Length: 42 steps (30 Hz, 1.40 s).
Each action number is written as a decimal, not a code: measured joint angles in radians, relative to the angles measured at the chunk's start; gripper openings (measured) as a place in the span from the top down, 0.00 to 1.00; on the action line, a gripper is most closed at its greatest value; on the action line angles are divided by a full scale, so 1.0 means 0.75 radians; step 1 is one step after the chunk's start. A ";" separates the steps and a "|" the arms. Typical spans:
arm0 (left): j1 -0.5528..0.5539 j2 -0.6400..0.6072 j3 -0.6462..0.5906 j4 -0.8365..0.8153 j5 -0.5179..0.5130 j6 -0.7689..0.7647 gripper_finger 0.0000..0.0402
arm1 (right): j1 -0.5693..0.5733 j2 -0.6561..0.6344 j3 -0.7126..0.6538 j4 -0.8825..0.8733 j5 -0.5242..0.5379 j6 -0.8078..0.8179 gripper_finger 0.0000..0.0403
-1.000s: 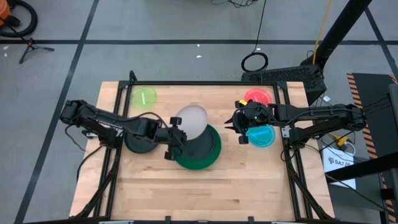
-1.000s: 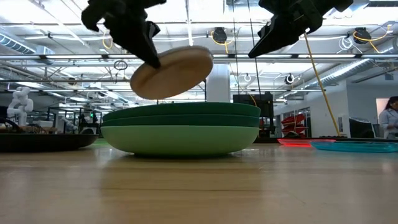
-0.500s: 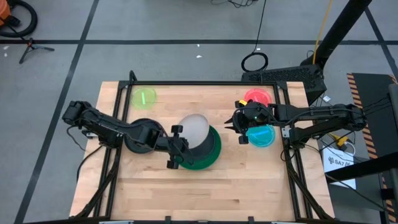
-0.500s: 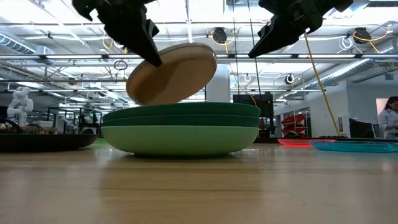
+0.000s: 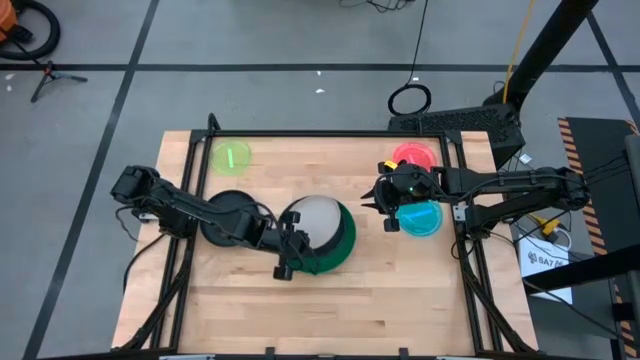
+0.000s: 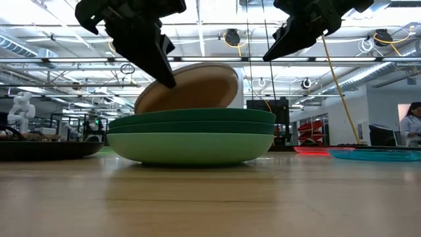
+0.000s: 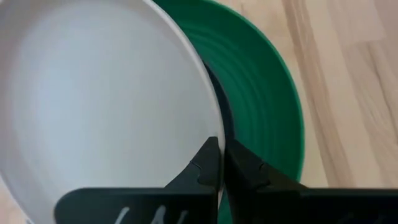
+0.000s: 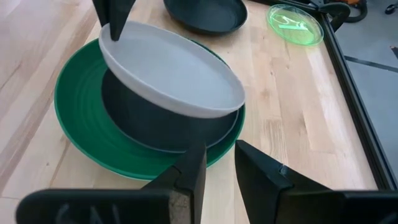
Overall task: Stack plastic plates
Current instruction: Stack the white plate on top of the black plate, then remove the white plate from the stacked plates
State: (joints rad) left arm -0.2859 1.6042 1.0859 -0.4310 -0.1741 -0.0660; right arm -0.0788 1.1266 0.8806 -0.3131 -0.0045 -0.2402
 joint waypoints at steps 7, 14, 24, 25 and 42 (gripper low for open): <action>0.015 0.014 0.000 0.014 0.058 -0.022 0.98 | 0.000 0.000 0.000 0.000 0.000 0.000 0.80; 0.026 0.014 0.000 0.004 0.059 -0.028 0.95 | 0.000 0.000 0.000 -0.001 0.000 0.000 0.80; 0.050 0.018 -0.001 -0.002 0.093 -0.030 0.92 | -0.001 0.000 0.000 -0.002 0.000 0.000 0.80; 0.051 0.019 -0.001 -0.002 0.097 -0.030 0.91 | 0.000 0.000 0.000 -0.003 0.000 0.000 0.80; 0.097 0.019 -0.001 -0.010 0.198 -0.065 0.78 | 0.000 0.000 0.000 -0.003 0.000 0.000 0.80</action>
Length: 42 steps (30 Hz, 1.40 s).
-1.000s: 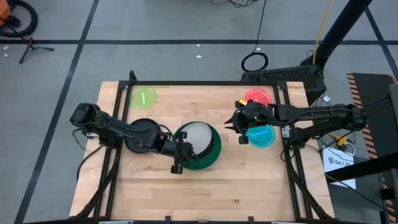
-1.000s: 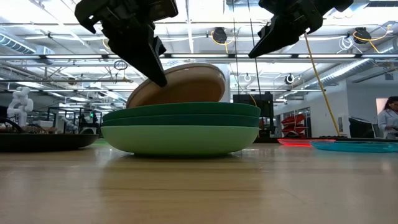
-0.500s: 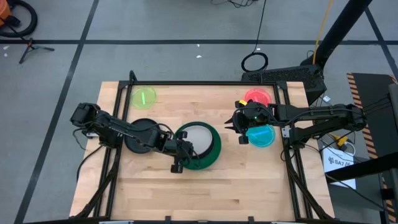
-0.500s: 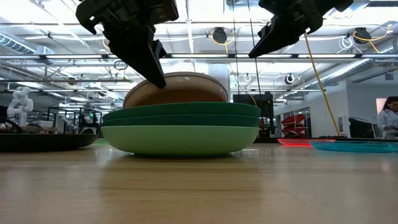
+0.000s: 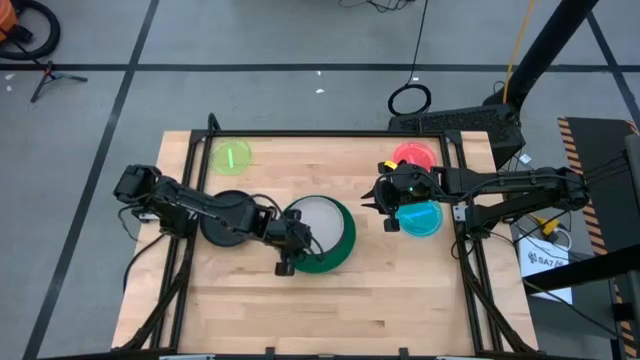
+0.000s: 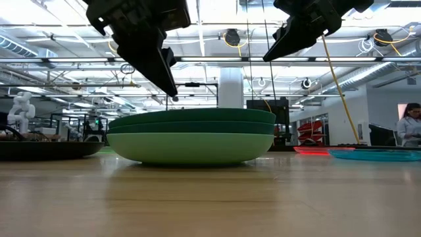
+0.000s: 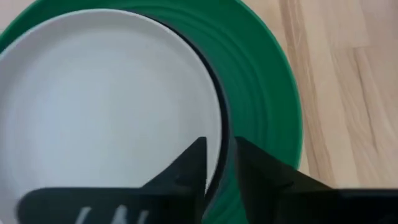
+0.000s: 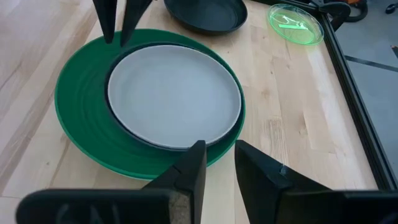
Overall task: Stack plastic plates
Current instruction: Remove the white plate from the stacked plates
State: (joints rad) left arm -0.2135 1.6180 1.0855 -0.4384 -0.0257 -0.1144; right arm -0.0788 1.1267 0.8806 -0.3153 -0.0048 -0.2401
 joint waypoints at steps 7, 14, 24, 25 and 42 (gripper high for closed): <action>0.008 0.000 -0.001 -0.002 0.002 0.020 0.69 | 0.000 0.000 0.000 0.000 0.000 0.000 0.80; 0.026 -0.010 -0.001 -0.112 0.004 0.038 0.69 | 0.000 0.000 0.000 0.000 0.000 0.001 0.80; 0.030 -0.152 -0.002 -0.395 -0.078 -0.027 0.69 | 0.000 0.000 0.000 0.005 0.002 0.001 0.80; 0.030 -0.162 -0.002 -0.431 -0.081 -0.039 0.69 | 0.000 0.000 0.000 0.005 0.002 0.001 0.80; 0.030 -0.194 -0.002 -0.526 -0.142 -0.087 0.69 | 0.000 0.000 0.000 0.006 0.004 0.016 0.80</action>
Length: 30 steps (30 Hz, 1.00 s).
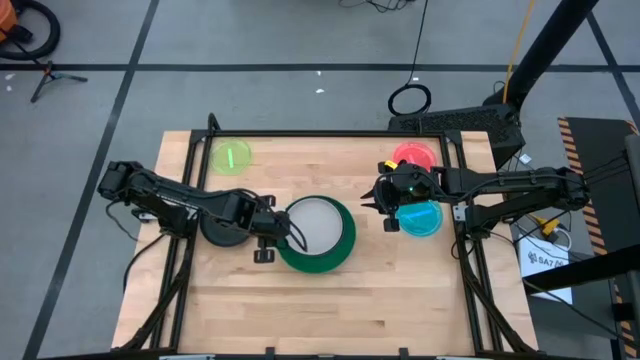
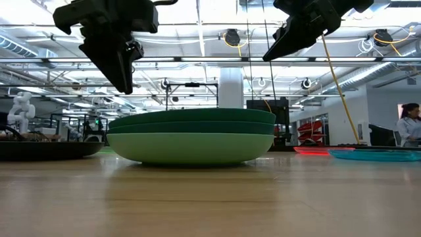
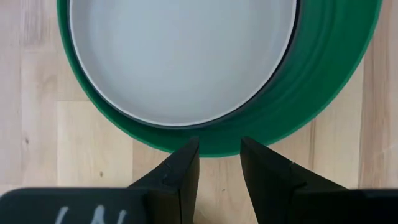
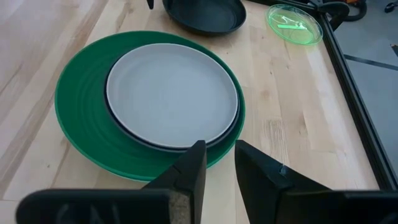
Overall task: Stack plastic plates
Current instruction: Remove the white plate from the stacked plates
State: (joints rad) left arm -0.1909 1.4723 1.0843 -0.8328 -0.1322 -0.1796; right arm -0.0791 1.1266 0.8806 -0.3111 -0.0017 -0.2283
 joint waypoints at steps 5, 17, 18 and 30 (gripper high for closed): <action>0.000 0.000 0.000 0.046 -0.017 0.001 0.69 | 0.000 0.000 0.000 0.000 0.001 0.000 0.80; 0.000 0.001 0.000 0.184 -0.061 0.093 0.69 | 0.000 0.000 0.000 -0.001 0.001 0.017 0.80; -0.001 0.001 0.000 0.183 -0.073 0.094 0.69 | 0.000 0.000 0.000 -0.001 0.001 0.025 0.80; -0.046 -0.068 -0.001 0.107 -0.182 0.288 0.69 | 0.001 0.093 0.001 0.148 0.141 0.428 0.80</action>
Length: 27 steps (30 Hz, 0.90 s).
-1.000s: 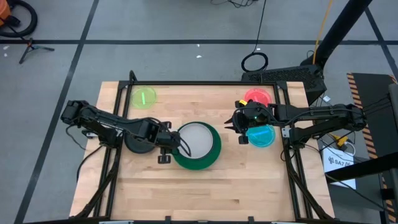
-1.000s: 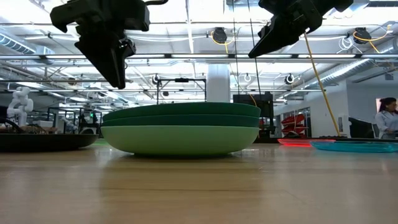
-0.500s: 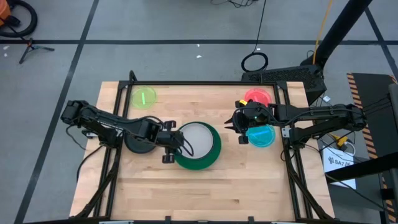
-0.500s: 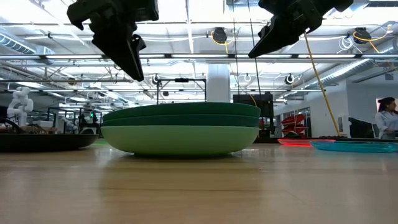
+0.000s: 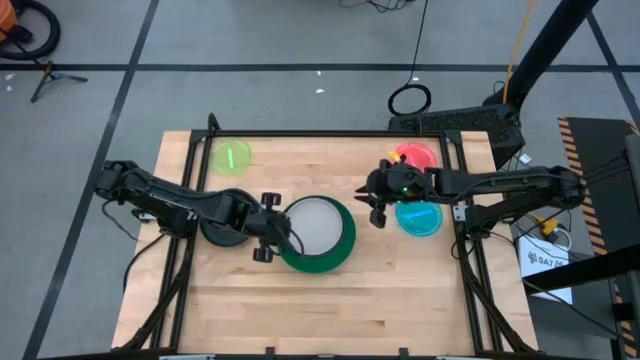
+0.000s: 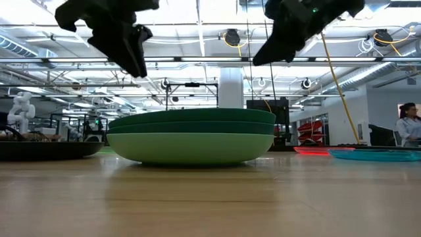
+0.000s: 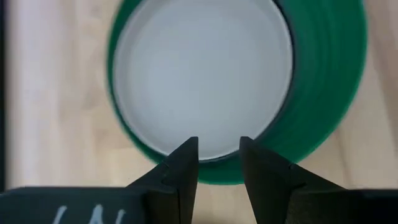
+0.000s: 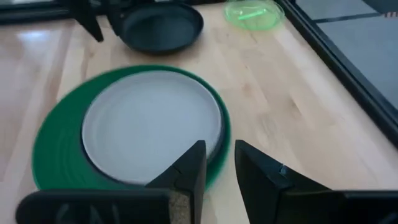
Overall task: Stack plastic plates
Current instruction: Remove the white plate from the stacked plates
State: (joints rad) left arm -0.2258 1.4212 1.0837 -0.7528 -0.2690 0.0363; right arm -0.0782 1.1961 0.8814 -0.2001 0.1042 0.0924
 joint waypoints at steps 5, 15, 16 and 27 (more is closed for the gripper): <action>-0.001 -0.126 -0.065 0.014 -0.043 0.084 0.69 | 0.002 0.135 0.008 0.097 -0.003 0.011 0.80; 0.055 -0.420 -0.367 0.240 -0.058 0.100 0.69 | 0.001 0.408 0.247 0.100 -0.007 -0.072 0.80; 0.057 -0.439 -0.391 0.259 -0.060 0.099 0.69 | -0.001 0.432 0.274 0.100 -0.007 -0.088 0.80; 0.057 -0.548 -0.533 0.273 -0.062 0.098 0.69 | -0.085 0.677 0.503 0.098 -0.144 -0.146 0.80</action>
State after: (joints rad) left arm -0.1833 1.0101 0.6838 -0.5478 -0.3157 0.1097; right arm -0.1421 1.7037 1.2589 -0.1265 -0.0040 -0.0168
